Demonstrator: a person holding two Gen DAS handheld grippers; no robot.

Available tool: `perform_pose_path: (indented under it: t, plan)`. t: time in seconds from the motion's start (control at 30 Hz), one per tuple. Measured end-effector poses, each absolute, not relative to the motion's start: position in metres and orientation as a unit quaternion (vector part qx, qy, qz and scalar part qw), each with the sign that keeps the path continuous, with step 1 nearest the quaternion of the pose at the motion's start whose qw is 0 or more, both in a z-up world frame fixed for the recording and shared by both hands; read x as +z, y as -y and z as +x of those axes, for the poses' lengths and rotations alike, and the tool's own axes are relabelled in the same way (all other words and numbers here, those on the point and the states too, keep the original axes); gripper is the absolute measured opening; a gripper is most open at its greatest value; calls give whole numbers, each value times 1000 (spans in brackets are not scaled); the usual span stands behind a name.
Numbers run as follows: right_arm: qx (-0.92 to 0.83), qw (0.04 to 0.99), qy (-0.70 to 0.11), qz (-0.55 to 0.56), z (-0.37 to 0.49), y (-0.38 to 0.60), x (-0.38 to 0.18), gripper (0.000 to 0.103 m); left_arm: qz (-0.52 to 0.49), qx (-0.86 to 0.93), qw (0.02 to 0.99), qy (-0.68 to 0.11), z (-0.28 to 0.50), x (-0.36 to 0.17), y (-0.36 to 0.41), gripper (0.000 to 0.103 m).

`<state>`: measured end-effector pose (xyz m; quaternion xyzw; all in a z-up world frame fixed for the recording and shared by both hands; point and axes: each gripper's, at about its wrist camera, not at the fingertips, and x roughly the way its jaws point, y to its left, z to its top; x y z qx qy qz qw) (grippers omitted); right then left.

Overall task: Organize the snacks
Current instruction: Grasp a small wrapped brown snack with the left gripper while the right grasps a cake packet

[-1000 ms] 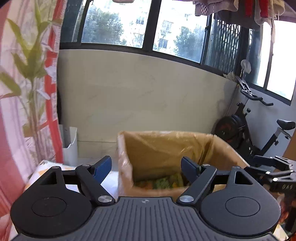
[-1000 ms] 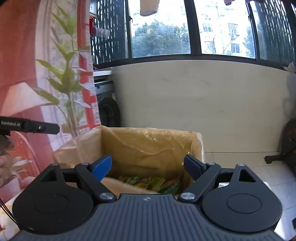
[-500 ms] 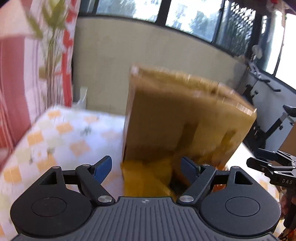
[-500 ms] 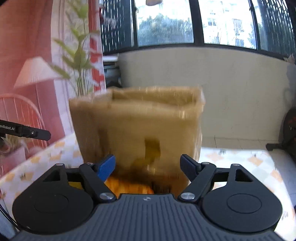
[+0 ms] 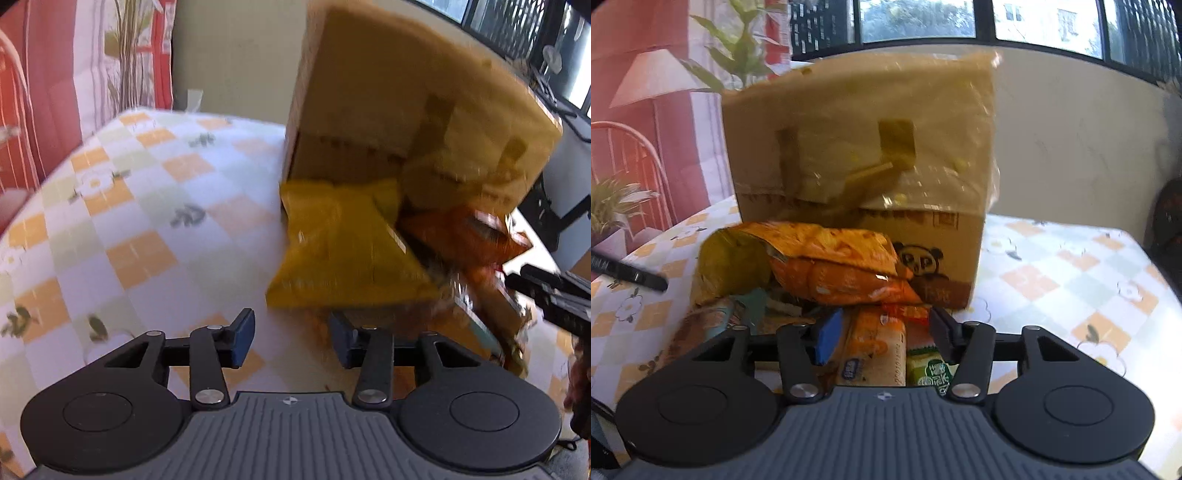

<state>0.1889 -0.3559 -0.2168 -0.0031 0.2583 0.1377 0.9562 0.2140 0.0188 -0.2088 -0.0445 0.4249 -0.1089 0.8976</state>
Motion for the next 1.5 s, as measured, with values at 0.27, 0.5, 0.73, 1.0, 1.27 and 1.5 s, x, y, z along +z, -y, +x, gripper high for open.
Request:
perform_pose_path:
  t: [0.27, 0.5, 0.73, 1.0, 1.27, 1.5]
  plan:
    - [143, 949, -282, -5, 196, 344, -235, 52, -44, -101, 897, -428, 205, -216, -15, 46]
    - [120, 957, -264, -2, 183, 348, -244, 41, -56, -101, 896, -428, 205, -223, -13, 46]
    - [129, 955, -267, 3, 187, 347, -244, 41, -41, -112, 898, -423, 214, -226, 0, 46]
    - [133, 954, -270, 14, 187, 349, -245, 41, -23, -109, 897, -429, 223, -235, 12, 26]
    - [135, 952, -273, 21, 188, 350, -245, 41, -23, -101, 901, -421, 230, -236, 11, 25]
    - [137, 951, -276, 25, 188, 350, -246, 41, -7, -105, 903, -417, 232, -237, 12, 18]
